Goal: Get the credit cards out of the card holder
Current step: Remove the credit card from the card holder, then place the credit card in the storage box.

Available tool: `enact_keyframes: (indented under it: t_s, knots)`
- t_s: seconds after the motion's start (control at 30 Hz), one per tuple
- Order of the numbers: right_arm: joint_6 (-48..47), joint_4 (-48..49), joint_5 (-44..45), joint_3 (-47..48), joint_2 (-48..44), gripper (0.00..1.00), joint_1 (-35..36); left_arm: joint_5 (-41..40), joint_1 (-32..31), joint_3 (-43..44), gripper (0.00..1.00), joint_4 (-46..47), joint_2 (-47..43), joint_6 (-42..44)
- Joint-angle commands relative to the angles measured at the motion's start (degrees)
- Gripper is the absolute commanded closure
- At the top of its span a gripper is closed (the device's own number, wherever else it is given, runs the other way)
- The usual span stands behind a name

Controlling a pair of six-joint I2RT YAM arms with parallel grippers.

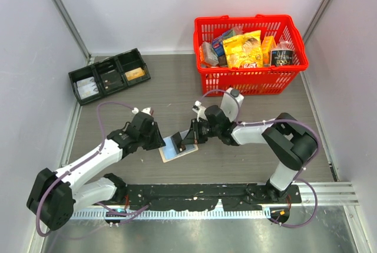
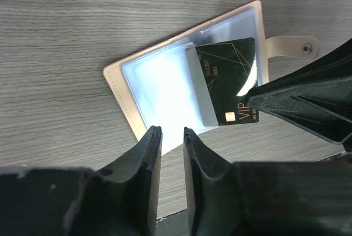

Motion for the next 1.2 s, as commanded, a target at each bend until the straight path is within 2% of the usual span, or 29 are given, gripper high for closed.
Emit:
enact_keyframes:
  t_s: [0.0, 0.2, 0.3, 0.37, 0.53, 0.6, 0.73, 0.87, 1.17]
  knots:
    - [-4.38, -6.04, 7.70, 0.16, -6.94, 0.99, -0.11, -0.11, 0.05, 1.40, 0.69, 3.78, -2.82, -2.40]
    - [-6.58, -11.86, 14.56, -0.10, -14.06, 0.99, -0.11, -3.54, 0.05, -2.11, 0.31, 9.22, -8.54, -5.74]
    - [-6.33, -12.92, 16.93, -0.19, -16.89, 0.99, -0.11, -3.90, 0.14, -3.43, 0.16, 12.39, -11.44, -7.06]
    - [-5.71, -12.48, 17.73, -0.45, -18.91, 0.99, -0.02, -3.28, 0.05, -4.66, 0.09, 15.72, -12.93, -7.59]
    - [-2.11, -6.25, 18.88, -1.33, -23.30, 0.99, -0.02, -1.35, 0.14, -8.88, 0.04, 29.25, -16.27, -11.01]
    - [-0.27, -2.39, 18.70, -1.60, -24.36, 0.99, -0.02, -2.04, 0.05, -10.64, 0.01, 33.82, -17.33, -13.73]
    - [4.22, 5.44, 18.70, -2.30, -25.68, 0.99, 0.06, -4.07, 0.05, -15.73, 0.00, 45.34, -19.26, -20.14]
    - [7.56, 11.33, 18.88, -2.30, -25.86, 0.99, 0.50, -3.46, 0.14, -16.19, 0.00, 48.52, -19.53, -20.51]
    - [11.61, 18.54, 19.31, -2.30, -24.10, 0.99, 2.70, 0.59, 0.05, -16.27, 0.14, 57.13, -17.60, -22.27]
